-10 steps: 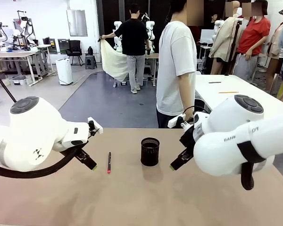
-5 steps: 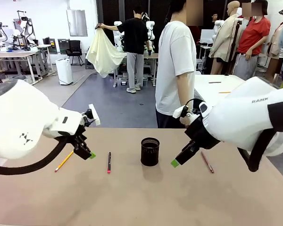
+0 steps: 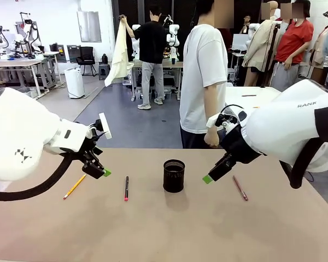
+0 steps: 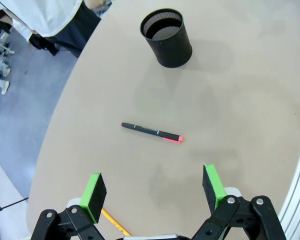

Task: Place the pens into the pen holder.
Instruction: Pick up a writing instrument from the table and place it into the Pen holder.

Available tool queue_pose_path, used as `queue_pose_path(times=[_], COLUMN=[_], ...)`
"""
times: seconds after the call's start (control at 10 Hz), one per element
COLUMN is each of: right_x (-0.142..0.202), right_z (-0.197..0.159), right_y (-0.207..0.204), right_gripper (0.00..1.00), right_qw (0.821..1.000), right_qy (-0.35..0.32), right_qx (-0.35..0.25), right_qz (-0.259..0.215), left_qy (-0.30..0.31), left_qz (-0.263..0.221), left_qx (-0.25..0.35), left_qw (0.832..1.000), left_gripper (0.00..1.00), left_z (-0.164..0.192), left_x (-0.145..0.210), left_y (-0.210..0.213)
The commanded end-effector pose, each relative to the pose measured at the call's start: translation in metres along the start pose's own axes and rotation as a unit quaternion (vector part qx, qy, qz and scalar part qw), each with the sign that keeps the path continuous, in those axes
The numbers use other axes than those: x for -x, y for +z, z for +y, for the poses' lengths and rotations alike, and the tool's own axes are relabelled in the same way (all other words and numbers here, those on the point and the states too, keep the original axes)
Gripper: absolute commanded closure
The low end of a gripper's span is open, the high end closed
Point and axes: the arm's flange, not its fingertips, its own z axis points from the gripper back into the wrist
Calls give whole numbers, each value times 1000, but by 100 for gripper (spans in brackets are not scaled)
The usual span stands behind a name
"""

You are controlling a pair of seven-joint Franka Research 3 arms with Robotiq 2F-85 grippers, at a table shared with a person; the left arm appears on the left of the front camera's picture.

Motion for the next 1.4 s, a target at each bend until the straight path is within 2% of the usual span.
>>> queue_pose_path(times=[0.0,0.7,0.8,1.0,1.1,1.2,1.3], right_x=[2,2,1,-8,-11,-14,-20], right_z=[3,3,4,0,-4,-8,-12], right_y=[-4,-4,-3,9,16,24,34], right_gripper=[0,0,0,0,0,0,0], right_qw=[1000,1000,1000,999,999,998,998], right_qy=[-2,-2,2,13,19,32,50], right_qx=[-10,-10,-1,-33,-42,-45,-42], right_qz=[5,5,11,0,-1,-6,-24], left_qy=[6,1,-2,19,28,24,15], left_qz=[10,6,17,20,16,6,-20], left_qx=[-4,-2,54,163,186,180,200], left_qw=[1000,1000,998,986,982,983,979], left_gripper=[0,0,0,0,0,0,0], left_z=[-2,-2,1,15,19,23,29], left_x=[-2,-1,0,2,4,4,8], left_y=[0,-2,12,32,42,51,63])
